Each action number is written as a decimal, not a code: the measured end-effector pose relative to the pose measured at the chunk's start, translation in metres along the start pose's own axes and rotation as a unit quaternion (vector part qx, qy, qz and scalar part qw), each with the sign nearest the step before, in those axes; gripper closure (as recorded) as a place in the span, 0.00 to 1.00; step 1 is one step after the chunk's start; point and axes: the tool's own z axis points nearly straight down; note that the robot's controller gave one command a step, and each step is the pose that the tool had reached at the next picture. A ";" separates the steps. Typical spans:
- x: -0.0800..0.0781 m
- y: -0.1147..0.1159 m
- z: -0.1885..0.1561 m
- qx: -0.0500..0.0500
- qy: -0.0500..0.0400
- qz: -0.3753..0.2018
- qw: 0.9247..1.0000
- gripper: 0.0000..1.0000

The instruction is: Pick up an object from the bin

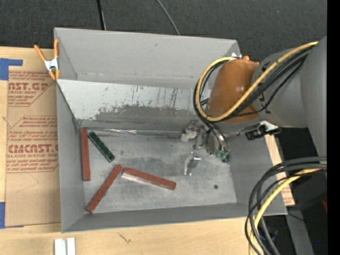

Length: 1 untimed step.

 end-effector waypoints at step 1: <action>0.016 0.040 0.029 0.000 0.001 -0.068 0.998 0.00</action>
Offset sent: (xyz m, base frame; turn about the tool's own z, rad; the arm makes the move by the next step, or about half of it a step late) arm -0.0662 0.0563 -0.0421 -0.1728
